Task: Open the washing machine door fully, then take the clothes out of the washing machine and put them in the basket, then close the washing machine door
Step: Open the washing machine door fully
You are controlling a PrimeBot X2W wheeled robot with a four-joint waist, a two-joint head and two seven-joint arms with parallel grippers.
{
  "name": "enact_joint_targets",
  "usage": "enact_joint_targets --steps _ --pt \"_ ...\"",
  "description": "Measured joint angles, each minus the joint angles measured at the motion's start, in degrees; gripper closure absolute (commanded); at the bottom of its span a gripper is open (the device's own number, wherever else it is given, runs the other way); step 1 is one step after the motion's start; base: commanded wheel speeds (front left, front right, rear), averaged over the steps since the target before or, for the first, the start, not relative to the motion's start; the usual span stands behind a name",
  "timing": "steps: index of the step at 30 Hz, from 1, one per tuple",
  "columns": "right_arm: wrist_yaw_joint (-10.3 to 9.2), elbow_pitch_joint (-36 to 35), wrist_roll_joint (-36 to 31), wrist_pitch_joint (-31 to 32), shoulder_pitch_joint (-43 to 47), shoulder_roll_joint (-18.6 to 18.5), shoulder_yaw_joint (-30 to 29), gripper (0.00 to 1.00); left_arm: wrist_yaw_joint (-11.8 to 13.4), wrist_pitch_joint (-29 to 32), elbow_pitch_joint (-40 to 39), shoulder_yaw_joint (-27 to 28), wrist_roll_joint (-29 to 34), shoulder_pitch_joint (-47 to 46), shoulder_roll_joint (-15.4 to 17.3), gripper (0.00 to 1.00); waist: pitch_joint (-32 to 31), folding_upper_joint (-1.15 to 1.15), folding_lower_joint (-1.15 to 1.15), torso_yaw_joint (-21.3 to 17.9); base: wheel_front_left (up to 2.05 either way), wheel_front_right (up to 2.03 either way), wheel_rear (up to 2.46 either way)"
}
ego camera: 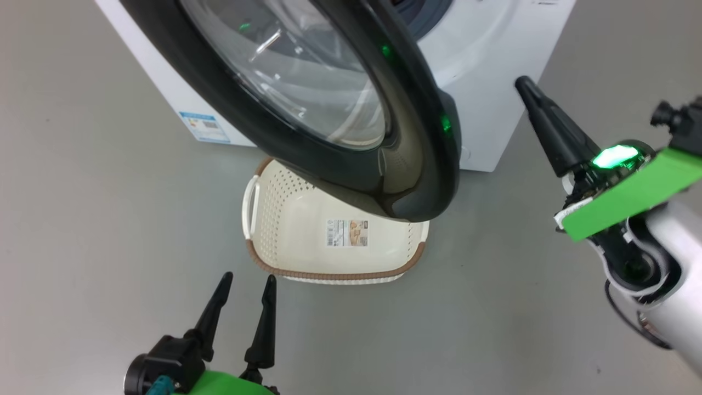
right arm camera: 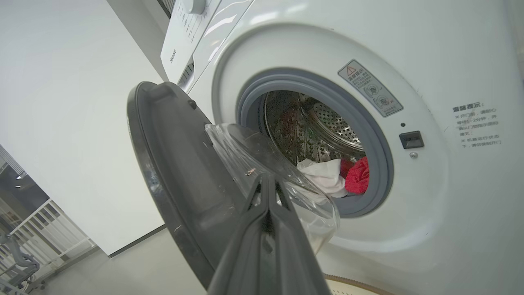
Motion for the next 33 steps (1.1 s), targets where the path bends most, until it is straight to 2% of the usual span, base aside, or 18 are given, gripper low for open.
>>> enact_joint_targets --steps 5,7,13,22,33 --pt "0.00 -0.71 12.71 7.05 -5.71 -3.88 4.92 1.00 0.03 0.00 -0.07 -0.53 -0.89 -0.81 -0.01 0.00 1.38 0.00 0.00 1.01 0.00 0.00 0.00" --pt "0.00 -0.78 18.30 12.01 -7.48 -4.43 5.02 1.00 0.04 0.00 -0.10 -0.79 -0.89 -1.22 -0.01 0.00 2.00 0.00 0.00 1.27 0.00 0.00 0.00" --pt "0.00 1.21 28.98 27.55 -9.81 -4.39 3.42 1.00 0.23 0.00 -0.25 -1.51 -1.04 -2.37 -0.02 0.00 3.59 0.00 0.00 1.83 0.00 0.00 0.00" --pt "0.00 5.77 32.73 42.70 -10.53 -0.80 -1.85 1.00 0.55 0.00 -0.34 -2.47 -1.48 -2.85 -0.03 0.00 4.67 0.00 0.00 2.45 0.00 0.00 0.00" --pt "0.00 5.70 28.84 49.62 -7.72 3.03 -5.37 1.00 1.16 0.00 -0.49 -2.76 -2.40 -2.86 -0.02 0.00 3.75 0.00 0.00 3.87 0.00 0.00 0.00"
